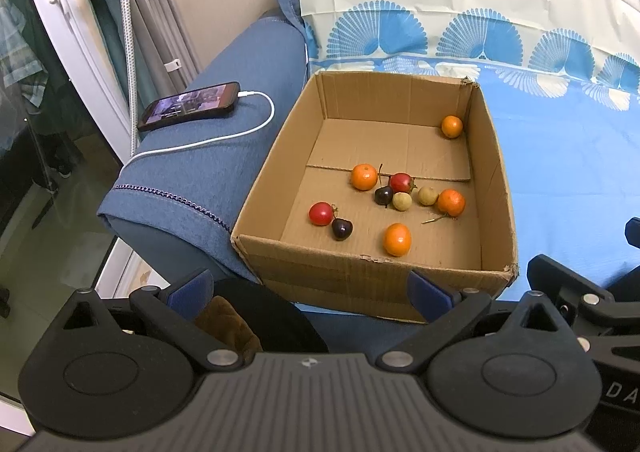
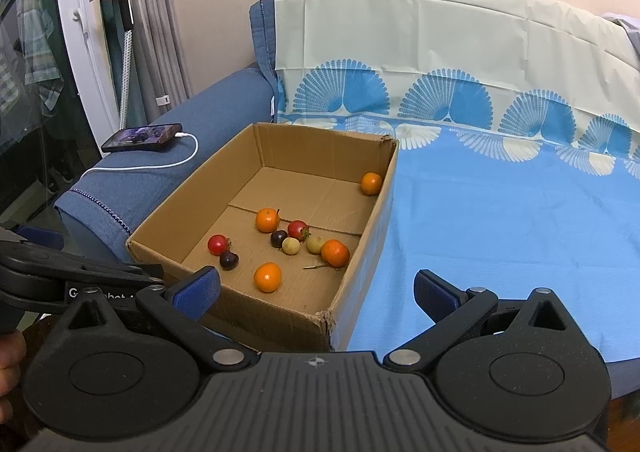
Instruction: Organize fruits
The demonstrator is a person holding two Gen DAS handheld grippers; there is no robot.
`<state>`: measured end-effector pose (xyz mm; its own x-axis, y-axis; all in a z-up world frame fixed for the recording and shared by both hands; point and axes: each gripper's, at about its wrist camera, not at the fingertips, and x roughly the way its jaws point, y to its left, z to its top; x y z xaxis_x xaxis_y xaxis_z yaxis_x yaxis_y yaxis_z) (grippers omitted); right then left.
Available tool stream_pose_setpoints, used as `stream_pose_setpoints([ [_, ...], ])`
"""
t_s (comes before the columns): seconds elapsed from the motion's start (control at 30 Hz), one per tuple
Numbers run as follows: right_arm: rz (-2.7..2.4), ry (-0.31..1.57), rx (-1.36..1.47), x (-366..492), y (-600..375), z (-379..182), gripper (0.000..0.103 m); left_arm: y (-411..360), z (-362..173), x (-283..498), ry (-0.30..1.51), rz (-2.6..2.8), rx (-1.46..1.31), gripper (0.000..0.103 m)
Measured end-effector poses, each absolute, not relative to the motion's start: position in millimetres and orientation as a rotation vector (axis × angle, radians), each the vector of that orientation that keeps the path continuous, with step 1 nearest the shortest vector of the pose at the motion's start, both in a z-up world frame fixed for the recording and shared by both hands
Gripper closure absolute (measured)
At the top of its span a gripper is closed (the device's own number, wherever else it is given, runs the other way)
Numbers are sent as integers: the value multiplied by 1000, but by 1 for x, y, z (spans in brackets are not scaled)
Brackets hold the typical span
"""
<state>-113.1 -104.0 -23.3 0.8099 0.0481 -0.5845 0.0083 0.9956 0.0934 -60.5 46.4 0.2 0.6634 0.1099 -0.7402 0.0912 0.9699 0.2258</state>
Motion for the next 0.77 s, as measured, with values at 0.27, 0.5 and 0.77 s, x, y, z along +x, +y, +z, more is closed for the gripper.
stream_pose_setpoints([
  [0.27,22,629,94,-112,-104,-24,1,47,-1,-60,850,11,253,0],
  [0.5,23,630,95,-112,-103,-25,1,47,-2,-60,852,11,253,0],
  [0.77,45,638,104,-111,-102,-28,1,47,-7,-60,861,22,248,0],
])
